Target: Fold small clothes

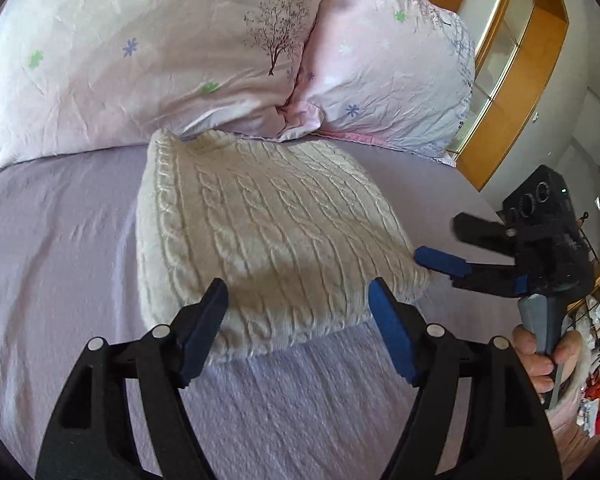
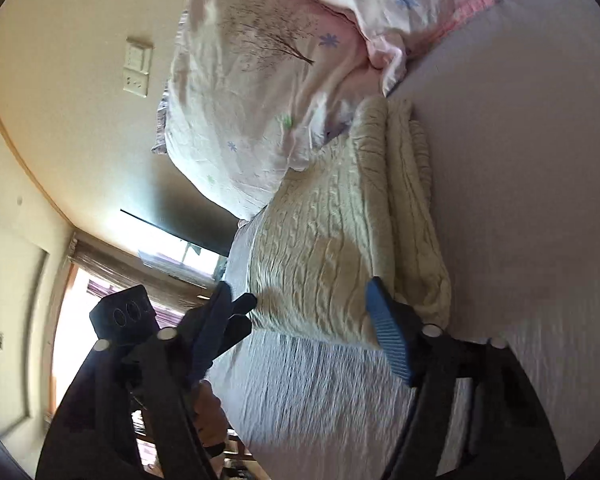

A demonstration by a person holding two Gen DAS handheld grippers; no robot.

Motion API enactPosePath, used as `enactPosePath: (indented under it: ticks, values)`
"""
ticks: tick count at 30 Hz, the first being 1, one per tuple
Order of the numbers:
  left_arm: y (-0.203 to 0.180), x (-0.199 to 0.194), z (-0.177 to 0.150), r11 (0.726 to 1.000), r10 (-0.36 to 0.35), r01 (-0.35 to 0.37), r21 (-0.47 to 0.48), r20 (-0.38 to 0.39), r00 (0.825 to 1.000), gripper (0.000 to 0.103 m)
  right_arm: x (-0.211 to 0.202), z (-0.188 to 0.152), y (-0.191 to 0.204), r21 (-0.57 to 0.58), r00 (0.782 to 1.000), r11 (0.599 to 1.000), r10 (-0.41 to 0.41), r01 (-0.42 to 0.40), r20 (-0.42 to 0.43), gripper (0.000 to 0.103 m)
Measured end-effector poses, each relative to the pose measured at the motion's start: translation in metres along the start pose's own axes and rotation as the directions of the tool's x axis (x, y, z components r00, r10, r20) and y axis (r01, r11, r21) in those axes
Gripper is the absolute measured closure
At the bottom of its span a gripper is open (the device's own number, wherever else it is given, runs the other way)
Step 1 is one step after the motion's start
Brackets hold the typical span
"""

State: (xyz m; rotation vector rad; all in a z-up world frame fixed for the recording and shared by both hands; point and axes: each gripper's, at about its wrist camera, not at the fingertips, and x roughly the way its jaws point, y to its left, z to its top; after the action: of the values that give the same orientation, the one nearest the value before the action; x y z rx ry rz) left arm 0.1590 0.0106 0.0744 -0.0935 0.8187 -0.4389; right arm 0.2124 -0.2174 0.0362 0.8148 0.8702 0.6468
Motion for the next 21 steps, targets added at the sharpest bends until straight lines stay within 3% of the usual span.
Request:
enactPosePath:
  ticks: [3, 5, 6, 7, 8, 10, 11, 13, 16, 20, 21]
  values:
    - [0.001, -0.021, -0.024, 0.990, 0.136, -0.138, 0.031, 0.053, 0.989, 0.002, -0.026, -0.025, 0.041, -0.180, 0.992, 0.978, -0.089, 0.104, 0.086, 0.001]
    - [0.003, -0.028, -0.040, 0.967, 0.250, -0.252, 0.031, 0.054, 0.967, 0.002, -0.030, -0.042, 0.059, -0.249, 0.969, 0.938, -0.221, 0.242, 0.110, 0.001]
    - [0.007, -0.028, -0.044, 0.961, 0.272, -0.273, 0.031, 0.038, 0.961, 0.002, -0.035, -0.051, 0.062, -0.259, 0.936, 0.900, -0.332, 0.351, 0.115, 0.001]
    - [0.010, -0.027, -0.048, 0.960, 0.279, -0.280, 0.025, 0.021, 0.960, 0.002, -0.023, -0.059, 0.066, -0.275, 0.876, 0.833, -0.467, 0.480, 0.115, 0.001]
    - [0.014, -0.025, -0.051, 0.960, 0.280, -0.280, 0.020, 0.001, 0.960, 0.002, -0.012, -0.064, 0.068, -0.303, 0.827, 0.774, -0.550, 0.556, 0.113, 0.001]
    - [0.020, -0.015, -0.053, 0.955, 0.295, -0.294, 0.029, -0.052, 0.954, 0.002, 0.010, -0.077, 0.067, -0.370, 0.730, 0.651, -0.671, 0.663, 0.128, 0.001]
    - [0.022, -0.012, -0.055, 0.952, 0.304, -0.302, 0.039, -0.068, 0.950, 0.002, 0.020, -0.083, 0.067, -0.393, 0.694, 0.605, -0.706, 0.693, 0.138, 0.001]
    - [0.026, -0.006, -0.061, 0.952, 0.306, -0.303, 0.050, -0.090, 0.948, 0.002, 0.036, -0.090, 0.065, -0.414, 0.673, 0.578, -0.728, 0.703, 0.127, 0.001]
    - [0.032, 0.001, -0.069, 0.963, 0.269, -0.268, 0.022, -0.126, 0.955, 0.002, 0.041, -0.102, 0.063, -0.416, 0.661, 0.573, -0.744, 0.707, 0.098, 0.001]
    - [0.033, 0.001, -0.076, 0.954, 0.299, -0.296, 0.043, -0.146, 0.943, 0.002, 0.046, -0.109, 0.063, -0.413, 0.631, 0.549, -0.771, 0.727, 0.086, 0.001]
    - [0.031, 0.002, -0.077, 0.950, 0.312, -0.306, 0.064, -0.148, 0.938, 0.002, 0.041, -0.113, 0.065, -0.405, 0.634, 0.554, -0.768, 0.727, 0.088, 0.001]
